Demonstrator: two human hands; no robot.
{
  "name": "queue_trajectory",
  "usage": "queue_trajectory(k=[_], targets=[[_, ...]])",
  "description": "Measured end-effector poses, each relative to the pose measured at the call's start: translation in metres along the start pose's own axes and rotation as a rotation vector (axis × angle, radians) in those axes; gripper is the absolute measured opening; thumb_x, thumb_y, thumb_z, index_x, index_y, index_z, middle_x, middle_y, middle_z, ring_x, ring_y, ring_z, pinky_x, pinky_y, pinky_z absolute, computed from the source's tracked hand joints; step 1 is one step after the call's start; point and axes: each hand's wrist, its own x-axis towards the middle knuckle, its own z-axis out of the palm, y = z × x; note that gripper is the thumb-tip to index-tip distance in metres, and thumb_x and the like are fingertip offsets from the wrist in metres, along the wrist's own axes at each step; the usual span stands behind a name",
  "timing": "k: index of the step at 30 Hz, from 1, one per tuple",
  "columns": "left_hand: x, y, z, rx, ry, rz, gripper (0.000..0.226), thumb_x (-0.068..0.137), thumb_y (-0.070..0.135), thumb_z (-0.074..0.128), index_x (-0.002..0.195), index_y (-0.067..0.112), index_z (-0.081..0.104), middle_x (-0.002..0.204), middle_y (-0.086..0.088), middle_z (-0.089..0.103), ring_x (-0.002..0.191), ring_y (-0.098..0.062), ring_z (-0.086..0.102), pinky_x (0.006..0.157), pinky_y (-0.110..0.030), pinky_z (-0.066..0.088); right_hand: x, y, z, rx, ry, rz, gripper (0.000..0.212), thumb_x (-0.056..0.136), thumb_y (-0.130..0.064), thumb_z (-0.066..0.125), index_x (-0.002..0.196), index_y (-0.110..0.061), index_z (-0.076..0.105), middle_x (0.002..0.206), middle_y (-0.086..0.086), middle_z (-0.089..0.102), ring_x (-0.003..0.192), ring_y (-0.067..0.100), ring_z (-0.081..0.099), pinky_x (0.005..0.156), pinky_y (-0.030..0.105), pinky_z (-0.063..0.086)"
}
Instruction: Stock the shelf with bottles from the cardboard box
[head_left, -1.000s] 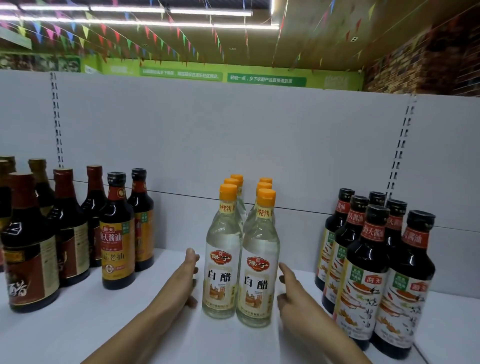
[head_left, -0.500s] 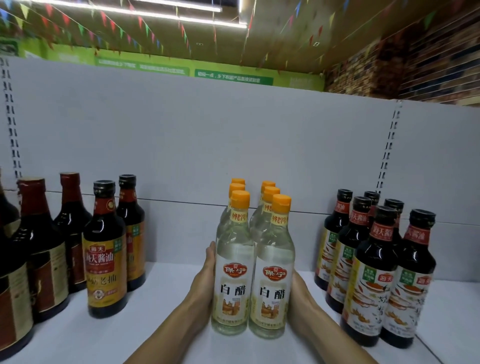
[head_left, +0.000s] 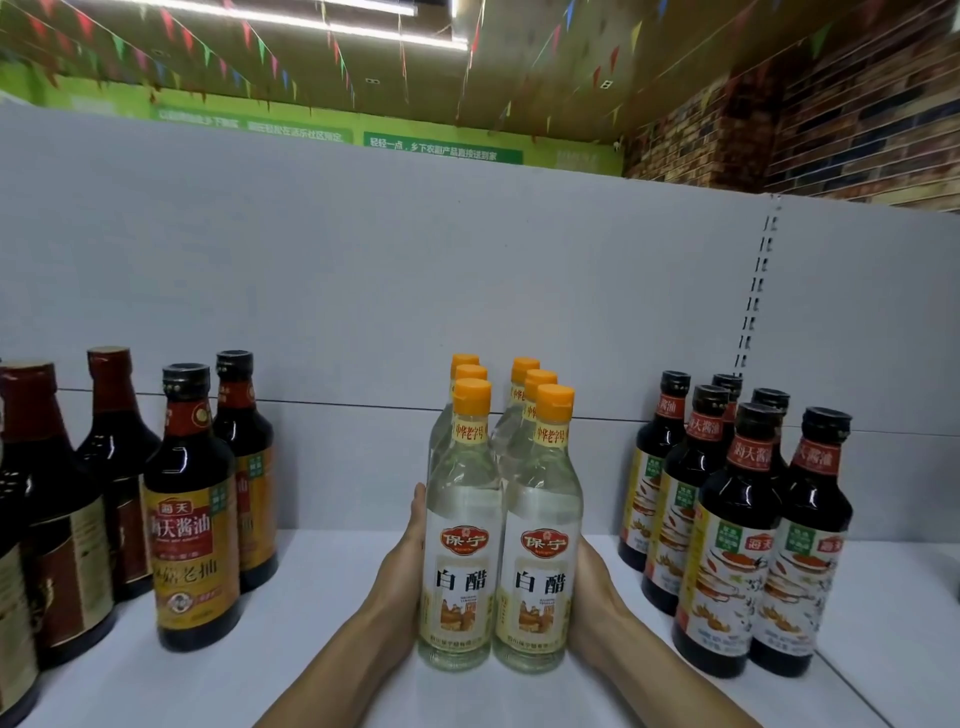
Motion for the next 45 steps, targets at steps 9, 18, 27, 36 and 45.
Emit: queue_trajectory(k=[9, 18, 27, 36, 45], targets=[[-0.003, 0.001, 0.001, 0.016, 0.003, -0.001, 0.067, 0.1, 0.069, 0.031, 0.115, 0.023, 0.077, 0.111, -0.011, 0.078, 0.106, -0.031, 0.074, 0.103, -0.053, 0.052, 0.004, 0.002, -0.005, -0.047, -0.059, 0.013, 0.055, 0.108, -0.05, 0.039, 0.11, -0.009, 0.076, 0.112, 0.02, 0.077, 0.1, 0.036, 0.076, 0.092, 0.049, 0.057], [-0.001, -0.003, 0.003, 0.019, 0.042, 0.047, 0.063, 0.103, 0.062, 0.032, 0.108, 0.018, 0.076, 0.102, -0.013, 0.08, 0.096, -0.032, 0.076, 0.084, -0.045, 0.057, 0.006, 0.002, -0.006, -0.045, -0.062, 0.023, 0.06, 0.109, -0.053, 0.034, 0.111, -0.012, 0.077, 0.115, 0.019, 0.076, 0.105, 0.034, 0.075, 0.1, 0.05, 0.055], [-0.001, -0.002, 0.002, 0.018, -0.012, 0.079, 0.071, 0.099, 0.071, 0.022, 0.128, 0.026, 0.068, 0.118, -0.011, 0.076, 0.109, -0.032, 0.073, 0.101, -0.053, 0.052, 0.014, 0.007, -0.011, -0.05, -0.075, 0.004, 0.073, 0.103, -0.068, 0.025, 0.126, -0.019, 0.074, 0.121, 0.011, 0.076, 0.117, 0.031, 0.071, 0.113, 0.054, 0.045], [-0.014, 0.003, 0.005, 0.04, -0.046, 0.076, 0.073, 0.096, 0.076, 0.019, 0.131, 0.033, 0.067, 0.123, -0.008, 0.074, 0.115, -0.029, 0.071, 0.107, -0.056, 0.048, 0.008, -0.004, -0.016, -0.306, 0.01, -0.079, 0.07, 0.099, -0.073, 0.018, 0.138, -0.036, 0.062, 0.138, -0.006, 0.066, 0.134, 0.021, 0.055, 0.121, 0.05, 0.035], [-0.035, 0.014, 0.01, 0.185, 0.223, 0.31, 0.059, 0.099, 0.069, 0.028, 0.15, 0.044, 0.044, 0.155, 0.009, 0.048, 0.144, -0.023, 0.045, 0.116, -0.051, 0.036, -0.016, -0.004, -0.035, -0.389, -0.085, -0.16, 0.052, 0.107, -0.057, 0.03, 0.149, -0.031, 0.05, 0.149, -0.008, 0.056, 0.135, 0.015, 0.054, 0.118, 0.046, 0.041]])
